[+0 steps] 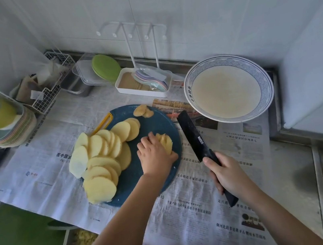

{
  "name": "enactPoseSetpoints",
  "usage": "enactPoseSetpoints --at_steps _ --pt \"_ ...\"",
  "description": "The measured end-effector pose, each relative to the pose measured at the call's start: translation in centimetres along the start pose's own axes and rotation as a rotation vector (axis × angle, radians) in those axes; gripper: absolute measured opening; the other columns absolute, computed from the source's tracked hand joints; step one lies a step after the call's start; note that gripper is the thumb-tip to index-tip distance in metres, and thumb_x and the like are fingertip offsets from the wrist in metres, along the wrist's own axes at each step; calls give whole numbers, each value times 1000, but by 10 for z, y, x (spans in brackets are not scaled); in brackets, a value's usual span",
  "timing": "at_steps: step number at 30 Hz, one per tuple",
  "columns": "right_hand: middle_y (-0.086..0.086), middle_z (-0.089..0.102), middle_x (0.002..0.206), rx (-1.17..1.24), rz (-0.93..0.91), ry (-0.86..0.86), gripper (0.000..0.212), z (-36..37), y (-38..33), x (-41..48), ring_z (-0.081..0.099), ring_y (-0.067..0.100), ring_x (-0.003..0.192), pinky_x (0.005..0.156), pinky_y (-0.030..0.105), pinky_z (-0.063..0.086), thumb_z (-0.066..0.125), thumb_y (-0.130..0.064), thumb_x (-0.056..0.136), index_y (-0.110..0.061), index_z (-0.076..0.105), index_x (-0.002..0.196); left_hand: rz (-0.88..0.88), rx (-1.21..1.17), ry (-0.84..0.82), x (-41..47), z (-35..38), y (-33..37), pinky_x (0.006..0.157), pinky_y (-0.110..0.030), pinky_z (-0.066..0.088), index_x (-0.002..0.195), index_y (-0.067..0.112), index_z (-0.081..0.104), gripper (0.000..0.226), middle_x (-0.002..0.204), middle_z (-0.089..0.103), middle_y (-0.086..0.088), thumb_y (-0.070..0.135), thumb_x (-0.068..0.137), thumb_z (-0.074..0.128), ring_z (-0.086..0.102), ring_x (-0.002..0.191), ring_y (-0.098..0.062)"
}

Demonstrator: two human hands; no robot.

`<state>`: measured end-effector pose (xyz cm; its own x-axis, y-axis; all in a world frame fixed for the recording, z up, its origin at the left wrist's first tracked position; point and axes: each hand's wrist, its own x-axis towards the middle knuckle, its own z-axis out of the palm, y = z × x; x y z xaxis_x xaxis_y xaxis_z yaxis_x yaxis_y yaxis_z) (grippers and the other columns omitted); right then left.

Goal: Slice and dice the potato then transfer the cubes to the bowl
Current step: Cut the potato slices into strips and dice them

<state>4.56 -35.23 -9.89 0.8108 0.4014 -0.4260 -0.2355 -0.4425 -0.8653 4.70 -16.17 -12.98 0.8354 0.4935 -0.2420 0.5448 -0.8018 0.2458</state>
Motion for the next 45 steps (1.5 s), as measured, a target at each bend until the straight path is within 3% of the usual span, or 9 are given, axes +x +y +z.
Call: enactPoseSetpoints --at_steps 9,13,19,22,27,30,34,39,45 --pt "-2 42 53 -189 -93 -8 27 8 -1 9 34 9 41 46 34 33 41 -35 102 -24 49 79 547 240 -156 24 -22 -47 113 -30 16 152 10 4 98 141 28 -6 41 81 64 27 130 -23" --pt "-7 40 51 -357 -128 -24 25 22 1 15 32 6 37 41 22 25 34 -37 103 -28 50 85 492 20 -74 13 -13 -51 115 -32 11 153 14 0 105 146 23 -7 33 78 71 21 137 -24" --pt "-6 47 57 -542 -166 49 34 40 0 17 41 6 43 42 24 34 29 -38 104 -16 55 110 342 -278 132 -9 14 -64 114 -35 18 151 11 17 98 145 27 -14 27 75 76 24 135 -29" --pt "-7 49 59 -572 -172 35 38 44 -1 17 44 5 45 42 22 35 28 -38 104 -14 54 117 316 -291 130 -9 19 -61 114 -33 16 151 5 13 103 143 25 -16 28 74 76 23 135 -30" --pt "-9 48 59 -589 -192 25 44 62 -1 9 43 3 46 43 19 33 26 -40 103 -13 49 130 369 -284 172 -9 23 -62 112 -41 29 149 5 22 98 138 31 -18 37 71 73 33 129 -34" --pt "-9 45 57 -587 -200 47 42 59 -2 10 40 4 44 43 20 32 27 -39 103 -11 54 119 340 -235 196 -10 25 -57 107 -46 35 146 3 28 91 134 37 -20 52 74 57 38 124 -37" --pt "-10 41 53 -559 -280 121 42 51 -7 2 46 6 43 44 20 34 25 -41 100 -14 57 108 339 -180 253 -13 29 -54 101 -47 40 139 -1 35 81 126 45 -23 54 81 46 45 116 -38" --pt "-13 33 46 -620 -401 205 63 49 -2 -13 32 9 34 37 21 29 2 -67 92 -24 44 73 353 -170 274 -10 31 -56 99 -49 43 135 -5 39 79 122 48 -26 53 82 47 48 111 -41" --pt "-15 22 43 -779 -364 193 58 48 0 -14 20 5 28 30 21 27 4 -61 98 -23 40 72 375 -182 291 -10 30 -56 96 -46 45 131 0 35 71 118 49 -27 50 81 46 39 111 -33"
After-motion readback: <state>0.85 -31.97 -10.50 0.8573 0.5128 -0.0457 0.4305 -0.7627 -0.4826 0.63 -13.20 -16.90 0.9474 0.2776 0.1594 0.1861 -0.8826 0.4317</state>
